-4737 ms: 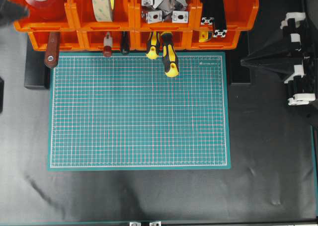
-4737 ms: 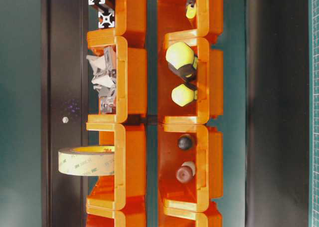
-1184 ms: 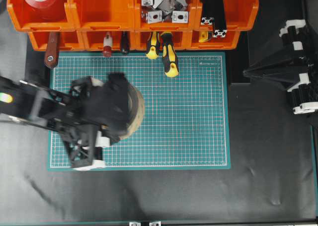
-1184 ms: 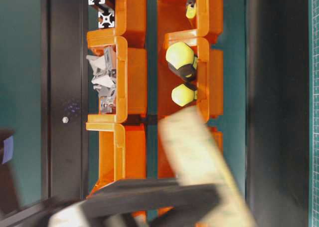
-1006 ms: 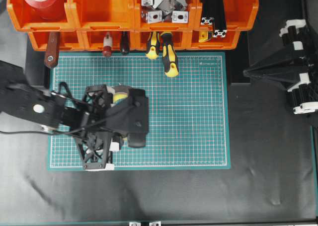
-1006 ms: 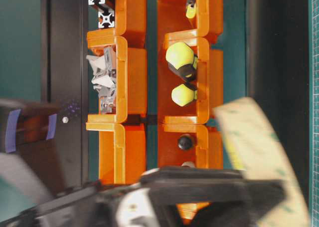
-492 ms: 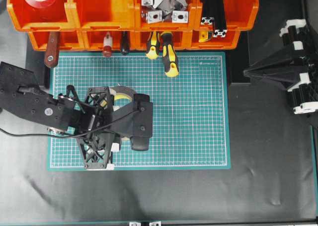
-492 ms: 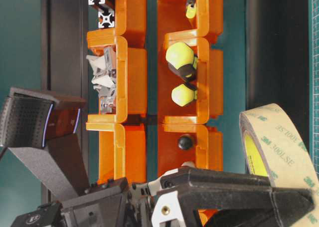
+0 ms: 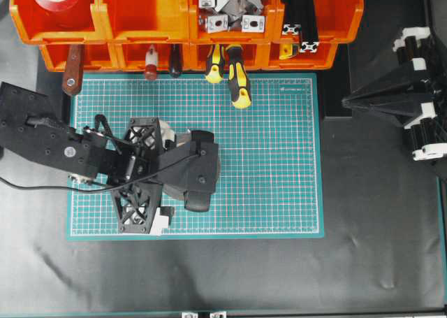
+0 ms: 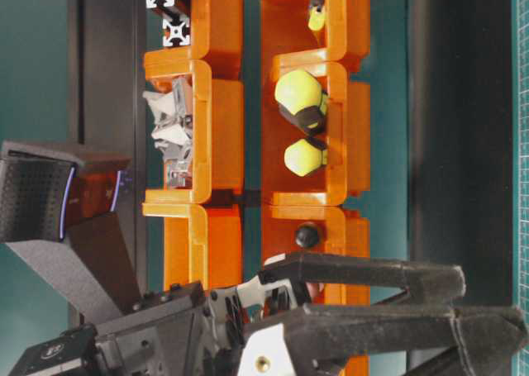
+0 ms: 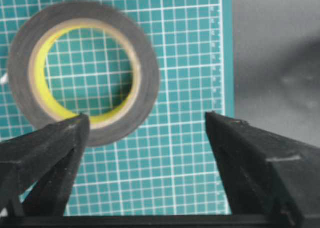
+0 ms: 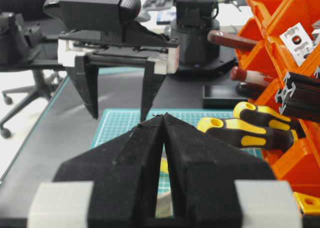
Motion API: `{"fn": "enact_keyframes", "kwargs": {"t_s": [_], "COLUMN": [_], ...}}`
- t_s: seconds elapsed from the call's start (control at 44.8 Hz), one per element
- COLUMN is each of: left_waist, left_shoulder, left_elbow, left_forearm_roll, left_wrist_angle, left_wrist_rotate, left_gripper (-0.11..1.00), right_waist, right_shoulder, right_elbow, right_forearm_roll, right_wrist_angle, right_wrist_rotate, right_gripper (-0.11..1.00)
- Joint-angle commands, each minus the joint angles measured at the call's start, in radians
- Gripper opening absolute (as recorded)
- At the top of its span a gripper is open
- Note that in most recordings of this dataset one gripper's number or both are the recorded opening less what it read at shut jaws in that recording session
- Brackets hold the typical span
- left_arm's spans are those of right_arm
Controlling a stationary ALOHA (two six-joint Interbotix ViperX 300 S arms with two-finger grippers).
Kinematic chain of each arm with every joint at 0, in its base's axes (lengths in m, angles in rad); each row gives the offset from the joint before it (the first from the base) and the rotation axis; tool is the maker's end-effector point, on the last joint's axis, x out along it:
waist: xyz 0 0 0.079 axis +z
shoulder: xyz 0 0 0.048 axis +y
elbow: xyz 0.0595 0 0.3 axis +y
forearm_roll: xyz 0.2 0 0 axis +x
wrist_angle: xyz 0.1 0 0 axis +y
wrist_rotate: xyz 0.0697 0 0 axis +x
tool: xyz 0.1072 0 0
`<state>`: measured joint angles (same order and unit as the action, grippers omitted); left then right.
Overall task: Pick foam from container rack with left arm.
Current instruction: 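Lower the tape roll flat onto the mat center and open the left gripper, then raise the left gripper away from the tape roll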
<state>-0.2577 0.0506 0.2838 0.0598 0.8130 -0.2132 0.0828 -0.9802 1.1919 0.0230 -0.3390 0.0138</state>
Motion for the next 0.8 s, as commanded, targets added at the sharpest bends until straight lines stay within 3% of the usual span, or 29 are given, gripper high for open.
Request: {"fn": "enact_keyframes", "kwargs": {"t_s": [0.0, 0.425, 0.782], "left_waist": [0.002, -0.003, -0.037], "left_shoulder": [-0.025, -0.072, -0.308], "left_elbow": [-0.015, -0.002, 0.106], "left_forearm_roll": [0.003, 0.003, 0.003], "left_wrist_angle": [-0.003, -0.021, -0.181], "left_wrist_rotate": [0.003, -0.002, -0.014], "left_gripper": [0.90, 0.89, 0.85], "right_waist": [0.002, 0.002, 0.002], "right_shoulder": [0.005, 0.005, 0.000], "right_elbow": [-0.018, -0.018, -0.018], "right_forearm_roll": [0.003, 0.003, 0.003], "right_wrist_angle": [-0.015, -0.011, -0.006], "right_wrist_rotate": [0.000, 0.000, 0.012], "right_gripper": [0.00, 0.00, 0.00]}}
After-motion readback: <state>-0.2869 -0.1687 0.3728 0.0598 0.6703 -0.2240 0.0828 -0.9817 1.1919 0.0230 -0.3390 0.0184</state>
